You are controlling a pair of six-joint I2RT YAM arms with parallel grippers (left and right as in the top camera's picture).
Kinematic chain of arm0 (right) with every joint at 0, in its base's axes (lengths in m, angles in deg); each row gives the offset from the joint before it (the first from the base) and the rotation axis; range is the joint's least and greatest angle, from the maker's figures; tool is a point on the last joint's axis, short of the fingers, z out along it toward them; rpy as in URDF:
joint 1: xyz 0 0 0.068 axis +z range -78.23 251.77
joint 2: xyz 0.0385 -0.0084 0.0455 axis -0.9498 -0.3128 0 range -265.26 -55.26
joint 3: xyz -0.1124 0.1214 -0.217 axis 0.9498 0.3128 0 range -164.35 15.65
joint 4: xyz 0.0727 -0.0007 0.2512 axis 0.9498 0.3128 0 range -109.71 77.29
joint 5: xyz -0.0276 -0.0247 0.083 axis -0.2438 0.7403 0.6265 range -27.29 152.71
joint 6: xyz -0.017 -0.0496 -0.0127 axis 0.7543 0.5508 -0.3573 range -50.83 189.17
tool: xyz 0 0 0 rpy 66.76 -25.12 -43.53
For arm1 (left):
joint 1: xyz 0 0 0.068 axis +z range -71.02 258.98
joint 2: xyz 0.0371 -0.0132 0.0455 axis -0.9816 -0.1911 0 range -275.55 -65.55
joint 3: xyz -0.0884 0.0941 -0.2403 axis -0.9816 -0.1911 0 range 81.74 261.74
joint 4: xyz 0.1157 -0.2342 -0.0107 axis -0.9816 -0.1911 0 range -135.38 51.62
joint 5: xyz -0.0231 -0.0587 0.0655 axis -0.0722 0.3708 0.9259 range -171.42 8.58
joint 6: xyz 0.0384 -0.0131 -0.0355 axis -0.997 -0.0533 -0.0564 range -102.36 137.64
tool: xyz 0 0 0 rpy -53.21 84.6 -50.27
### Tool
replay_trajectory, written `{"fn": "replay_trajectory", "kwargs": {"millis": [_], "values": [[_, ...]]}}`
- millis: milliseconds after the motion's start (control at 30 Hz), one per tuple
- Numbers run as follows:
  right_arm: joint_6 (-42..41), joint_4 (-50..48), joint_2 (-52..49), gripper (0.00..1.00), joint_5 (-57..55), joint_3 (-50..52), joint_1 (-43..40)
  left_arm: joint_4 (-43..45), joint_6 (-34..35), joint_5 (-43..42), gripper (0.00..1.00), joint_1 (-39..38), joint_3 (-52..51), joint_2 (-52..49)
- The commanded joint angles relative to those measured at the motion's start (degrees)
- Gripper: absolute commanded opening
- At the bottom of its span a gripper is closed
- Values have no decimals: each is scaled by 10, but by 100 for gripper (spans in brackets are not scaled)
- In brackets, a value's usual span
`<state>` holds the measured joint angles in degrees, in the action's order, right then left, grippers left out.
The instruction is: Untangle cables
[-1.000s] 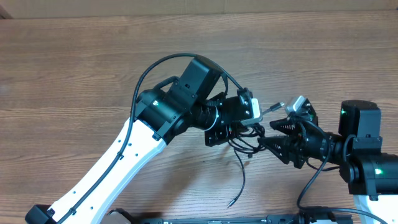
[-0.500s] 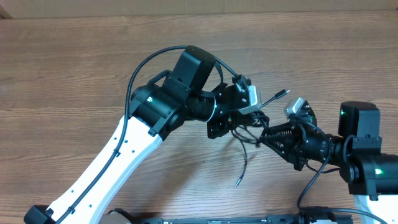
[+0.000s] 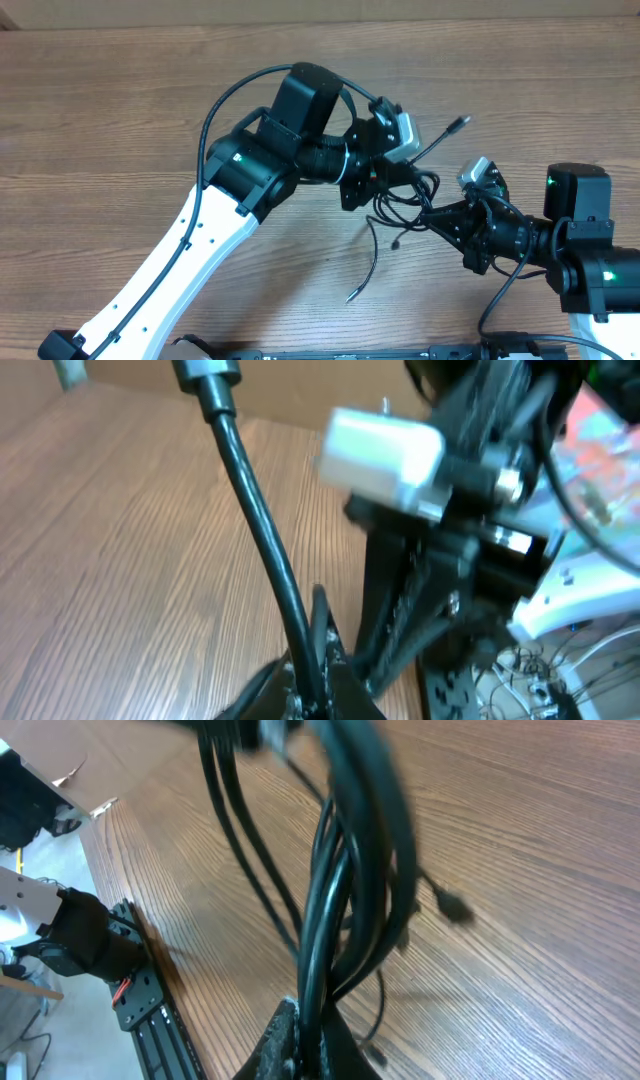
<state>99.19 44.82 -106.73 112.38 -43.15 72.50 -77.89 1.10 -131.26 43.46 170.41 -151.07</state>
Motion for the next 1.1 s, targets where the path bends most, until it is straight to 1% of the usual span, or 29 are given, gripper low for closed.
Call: {"fn": "replay_trajectory", "kwargs": {"millis": [0, 67, 233, 300, 367, 467, 533, 600, 633, 667, 733, 767, 800, 833, 867, 1000, 1067], "values": [[0, 10, 7, 4, -12, -2, -1, 49, 93, -49, 4, 17, 12, 14], [0, 15, 6, 4, -17, -1, -1, 87, 133, -68, 4, 25, 11, 14], [-2, 24, 6, 4, -21, -1, -1, 214, 241, -161, 4, 45, 11, 14], [-10, 27, 6, 4, -21, -1, -1, 262, 291, -173, 4, 49, 11, 14], [-15, 29, 6, 4, -21, -1, -1, 287, 318, -173, 4, 49, 11, 14], [-15, 33, 6, 4, -21, -1, -1, 298, 324, -167, 4, 49, 11, 14], [-15, 33, 6, 4, -21, -1, -1, 283, 321, -152, 5, 51, 11, 14], [-26, 33, 6, 4, -21, -1, -1, 255, 302, -143, 4, 56, 11, 14], [-30, 32, 6, 6, -23, -1, -1, 241, 292, -141, 4, 57, 11, 14], [-30, 31, 6, 23, -22, -1, -1, 226, 281, -141, 4, 60, 11, 14], [-36, 26, 6, 60, -22, -2, -1, 198, 262, -140, 4, 63, 11, 14], [-49, 18, 6, 72, -22, -2, -1, 183, 251, -140, 4, 63, 11, 14], [-64, 7, 6, 81, -22, -2, -1, 171, 242, -137, 4, 63, 11, 14], [-83, -8, 6, 88, -22, -2, -1, 156, 235, -129, 4, 63, 11, 14], [-101, -23, 6, 99, -20, -2, -1, 143, 229, -119, 4, 63, 11, 14], [-199, -102, 6, 100, -20, -2, -1, 125, 227, -118, 4, 63, 11, 14], [-231, -134, 6, 100, -20, -2, -1, 125, 227, -122, 4, 59, 11, 14]]}}
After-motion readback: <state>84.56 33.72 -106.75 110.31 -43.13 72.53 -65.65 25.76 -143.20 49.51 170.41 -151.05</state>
